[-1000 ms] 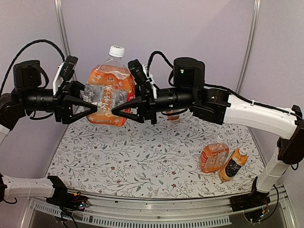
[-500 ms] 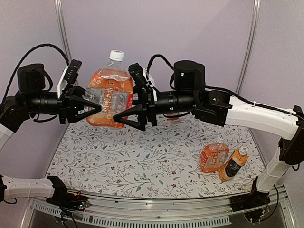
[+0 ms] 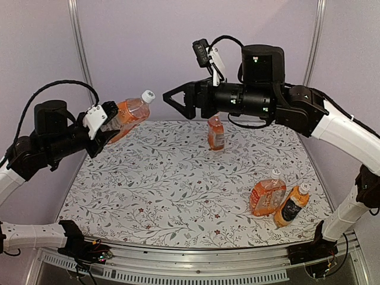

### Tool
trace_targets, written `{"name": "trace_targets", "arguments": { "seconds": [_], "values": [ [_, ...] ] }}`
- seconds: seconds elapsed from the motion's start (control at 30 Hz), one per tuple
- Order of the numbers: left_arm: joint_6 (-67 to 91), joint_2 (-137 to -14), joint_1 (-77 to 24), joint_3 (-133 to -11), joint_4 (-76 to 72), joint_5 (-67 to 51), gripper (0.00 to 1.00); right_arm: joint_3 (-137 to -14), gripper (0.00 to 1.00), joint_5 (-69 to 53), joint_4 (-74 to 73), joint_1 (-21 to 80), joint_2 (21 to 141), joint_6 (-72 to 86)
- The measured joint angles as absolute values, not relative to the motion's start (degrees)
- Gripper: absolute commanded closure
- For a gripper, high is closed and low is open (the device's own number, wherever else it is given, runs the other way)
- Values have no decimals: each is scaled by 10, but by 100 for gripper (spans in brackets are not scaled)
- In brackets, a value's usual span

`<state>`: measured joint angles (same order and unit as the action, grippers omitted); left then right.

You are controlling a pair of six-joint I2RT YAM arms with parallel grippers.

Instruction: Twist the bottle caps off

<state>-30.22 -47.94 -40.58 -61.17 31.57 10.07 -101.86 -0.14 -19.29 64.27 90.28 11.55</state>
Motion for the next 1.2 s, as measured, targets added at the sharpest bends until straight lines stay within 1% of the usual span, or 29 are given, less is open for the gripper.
{"name": "trace_targets", "arguments": {
  "seconds": [0.17,0.27,0.33,0.6,0.8,1.03,1.2],
  "values": [
    [-413,-471,-446,-569,261,199,80,-1141,23,32,-241,642,964,199],
    [-461,-467,-461,-551,233,235,80,-1175,30,31,-261,642,1004,219],
    [-481,-467,-462,-546,218,249,80,-1180,35,26,-274,642,1025,225],
    [-515,-462,-469,-538,190,264,80,-1197,49,-14,-307,635,1072,238],
    [-523,-453,-470,-531,187,264,79,-1205,51,-36,-300,626,1073,247],
    [-523,-447,-474,-520,187,262,79,-1205,64,-49,-288,621,1075,253],
    [-523,-445,-475,-520,187,261,78,-1205,65,-59,-280,618,1079,264]
  ]
}}
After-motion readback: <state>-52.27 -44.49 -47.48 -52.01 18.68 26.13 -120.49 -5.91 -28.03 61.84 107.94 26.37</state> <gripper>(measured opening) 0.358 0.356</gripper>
